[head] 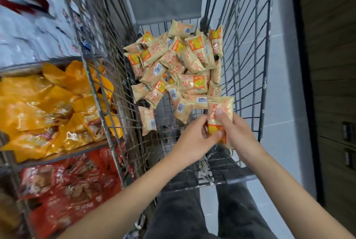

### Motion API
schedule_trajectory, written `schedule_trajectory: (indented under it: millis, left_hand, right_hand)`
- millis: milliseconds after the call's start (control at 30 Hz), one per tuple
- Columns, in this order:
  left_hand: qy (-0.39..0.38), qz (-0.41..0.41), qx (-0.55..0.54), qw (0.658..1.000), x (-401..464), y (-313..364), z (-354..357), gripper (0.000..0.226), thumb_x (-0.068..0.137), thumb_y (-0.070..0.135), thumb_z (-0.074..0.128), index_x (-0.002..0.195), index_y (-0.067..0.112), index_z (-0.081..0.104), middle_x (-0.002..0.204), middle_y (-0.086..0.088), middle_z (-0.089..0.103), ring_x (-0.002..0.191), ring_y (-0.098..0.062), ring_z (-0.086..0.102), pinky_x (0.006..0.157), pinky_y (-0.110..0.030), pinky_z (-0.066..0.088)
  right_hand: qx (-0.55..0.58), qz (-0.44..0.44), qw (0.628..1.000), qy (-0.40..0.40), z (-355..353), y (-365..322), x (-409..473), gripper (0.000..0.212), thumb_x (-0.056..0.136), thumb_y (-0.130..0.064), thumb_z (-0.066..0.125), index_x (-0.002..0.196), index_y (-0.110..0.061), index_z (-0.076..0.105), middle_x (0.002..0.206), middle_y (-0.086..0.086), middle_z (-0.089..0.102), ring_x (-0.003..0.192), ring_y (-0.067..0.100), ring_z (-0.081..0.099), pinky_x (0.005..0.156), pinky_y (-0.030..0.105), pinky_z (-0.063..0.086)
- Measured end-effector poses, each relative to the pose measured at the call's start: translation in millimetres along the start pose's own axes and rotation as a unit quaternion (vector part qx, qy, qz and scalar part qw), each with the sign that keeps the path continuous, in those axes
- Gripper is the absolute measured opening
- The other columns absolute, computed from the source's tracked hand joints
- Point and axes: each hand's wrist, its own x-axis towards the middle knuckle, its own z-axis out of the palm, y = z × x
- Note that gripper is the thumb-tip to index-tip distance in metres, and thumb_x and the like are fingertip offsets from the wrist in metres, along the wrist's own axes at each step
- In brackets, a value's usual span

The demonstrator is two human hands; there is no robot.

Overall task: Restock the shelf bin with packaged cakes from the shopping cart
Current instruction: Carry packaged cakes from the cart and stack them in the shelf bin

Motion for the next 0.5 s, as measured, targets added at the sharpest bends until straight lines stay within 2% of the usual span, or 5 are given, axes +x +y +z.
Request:
schedule_trajectory:
  millis: [100,233,300,400,500]
  left_hand:
    - [-0.038,0.018,0.045,0.998,4.2,-1.4,-3.3,0.025,0.089,0.035,0.058,0.112,0.034,0.048,0.095,0.021,0.053,0.083,0.008,0.052,0.067,-0.008,0.04]
    - [0.133,-0.03,0.053,0.989,51.4,-18.9,-24.5,0.019,0.096,0.027,0.047,0.114,0.025,0.05,0.103,0.01,0.057,0.08,0.004,0.055,0.06,-0.006,0.041]
    - [0.182,-0.029,0.157,0.97,89.6,-28.7,-34.4,0.027,0.095,0.019,0.047,0.121,0.012,0.049,0.114,0.0,0.055,0.1,-0.01,0.054,0.077,-0.014,0.041]
    - [0.155,-0.011,0.336,0.929,142.1,-42.4,-43.2,0.044,0.091,0.013,0.051,0.133,0.005,0.039,0.134,-0.012,0.041,0.125,-0.027,0.038,0.102,-0.035,0.035]
    - [0.109,-0.024,0.485,0.867,176.1,-56.3,-42.1,0.052,0.088,0.013,0.054,0.135,0.006,0.033,0.139,-0.015,0.033,0.13,-0.03,0.028,0.106,-0.04,0.03]
  right_hand:
    - [-0.012,-0.065,0.997,0.047,-6.2,-4.6,-5.7,0.014,0.094,-0.036,0.051,0.099,-0.033,0.064,0.085,-0.012,0.072,0.078,0.002,0.069,0.06,0.02,0.053]
    - [0.001,-0.061,0.994,0.088,-17.4,-10.2,-7.9,0.013,0.095,-0.031,0.051,0.089,-0.029,0.062,0.066,-0.016,0.068,0.06,-0.005,0.063,0.047,0.012,0.047]
    - [0.002,-0.044,0.996,0.078,-21.8,-8.7,-8.2,0.014,0.095,-0.033,0.05,0.089,-0.029,0.062,0.067,-0.019,0.068,0.06,-0.003,0.064,0.05,0.013,0.048]
    - [-0.004,-0.032,0.997,0.077,-25.4,-3.2,-9.4,0.015,0.093,-0.036,0.051,0.089,-0.029,0.063,0.072,-0.015,0.069,0.065,0.0,0.066,0.053,0.015,0.05]
    - [-0.006,-0.027,0.997,0.079,-27.5,2.6,-11.2,0.013,0.093,-0.037,0.051,0.088,-0.031,0.062,0.074,-0.016,0.07,0.066,0.001,0.066,0.051,0.013,0.049]
